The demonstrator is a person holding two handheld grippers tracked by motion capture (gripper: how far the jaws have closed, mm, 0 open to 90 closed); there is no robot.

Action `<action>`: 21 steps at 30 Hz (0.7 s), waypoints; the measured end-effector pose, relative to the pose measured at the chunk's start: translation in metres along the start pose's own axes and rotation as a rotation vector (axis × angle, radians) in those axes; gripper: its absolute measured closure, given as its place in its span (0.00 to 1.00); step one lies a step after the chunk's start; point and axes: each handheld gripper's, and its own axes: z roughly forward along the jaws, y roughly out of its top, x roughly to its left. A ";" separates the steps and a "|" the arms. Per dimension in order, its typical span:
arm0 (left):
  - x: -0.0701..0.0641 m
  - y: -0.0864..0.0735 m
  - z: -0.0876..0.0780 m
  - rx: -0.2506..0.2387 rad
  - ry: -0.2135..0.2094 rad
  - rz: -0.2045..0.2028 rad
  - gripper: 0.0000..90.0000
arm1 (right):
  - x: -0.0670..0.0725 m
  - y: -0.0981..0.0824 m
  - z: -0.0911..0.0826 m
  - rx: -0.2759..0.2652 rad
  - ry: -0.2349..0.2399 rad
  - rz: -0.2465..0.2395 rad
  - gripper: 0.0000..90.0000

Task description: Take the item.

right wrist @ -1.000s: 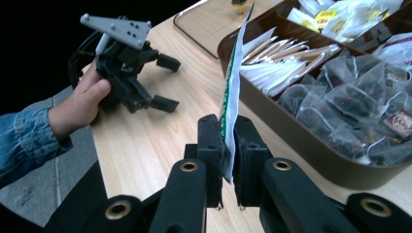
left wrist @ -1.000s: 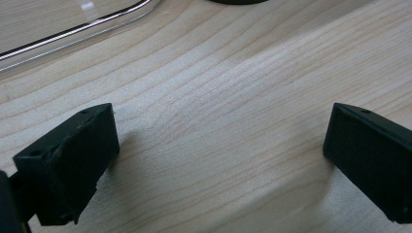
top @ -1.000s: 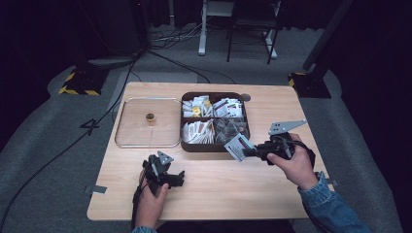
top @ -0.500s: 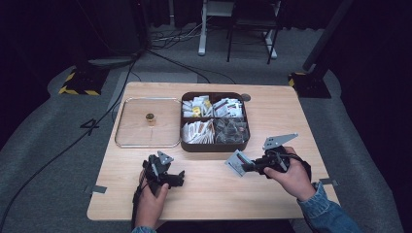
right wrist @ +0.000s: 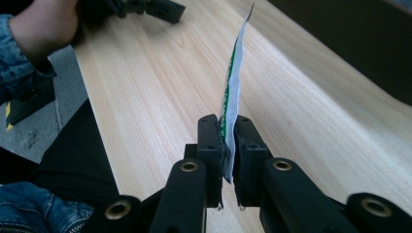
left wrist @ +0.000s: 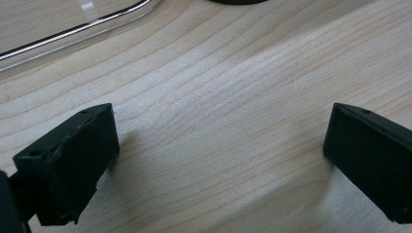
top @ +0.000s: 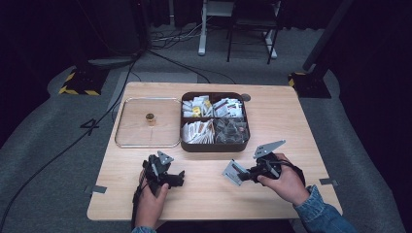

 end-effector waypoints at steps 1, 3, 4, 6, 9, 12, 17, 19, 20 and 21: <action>0.000 0.000 0.000 0.001 0.000 0.000 0.00 | 0.000 -0.001 0.001 0.007 0.002 -0.001 0.93; 0.000 0.000 0.000 0.000 0.000 0.000 0.00 | 0.001 -0.003 0.005 0.027 -0.001 -0.002 0.93; 0.000 0.000 0.000 0.000 0.000 0.000 0.00 | 0.001 -0.003 0.005 0.027 -0.001 -0.002 0.93; 0.000 0.000 0.000 0.000 0.000 0.000 0.00 | 0.003 -0.005 0.009 0.046 0.006 -0.002 0.93; 0.000 0.000 0.000 0.000 0.000 0.000 0.00 | 0.004 -0.007 0.012 0.060 0.014 0.001 0.93; 0.000 0.000 0.000 0.000 0.000 0.000 0.00 | 0.003 -0.008 0.015 0.069 0.019 0.010 0.93; 0.000 0.000 0.000 0.000 0.000 0.000 0.00 | 0.000 -0.012 0.019 0.088 0.022 0.027 0.93; 0.000 0.000 0.000 0.000 0.000 0.000 0.00 | 0.000 -0.012 0.020 0.090 0.022 0.027 0.93; 0.000 0.000 0.000 0.000 0.000 0.000 0.00 | 0.000 -0.012 0.020 0.088 0.026 0.032 0.93; 0.000 0.000 0.000 0.000 0.000 0.000 0.00 | -0.001 -0.013 0.020 0.091 0.027 0.038 0.93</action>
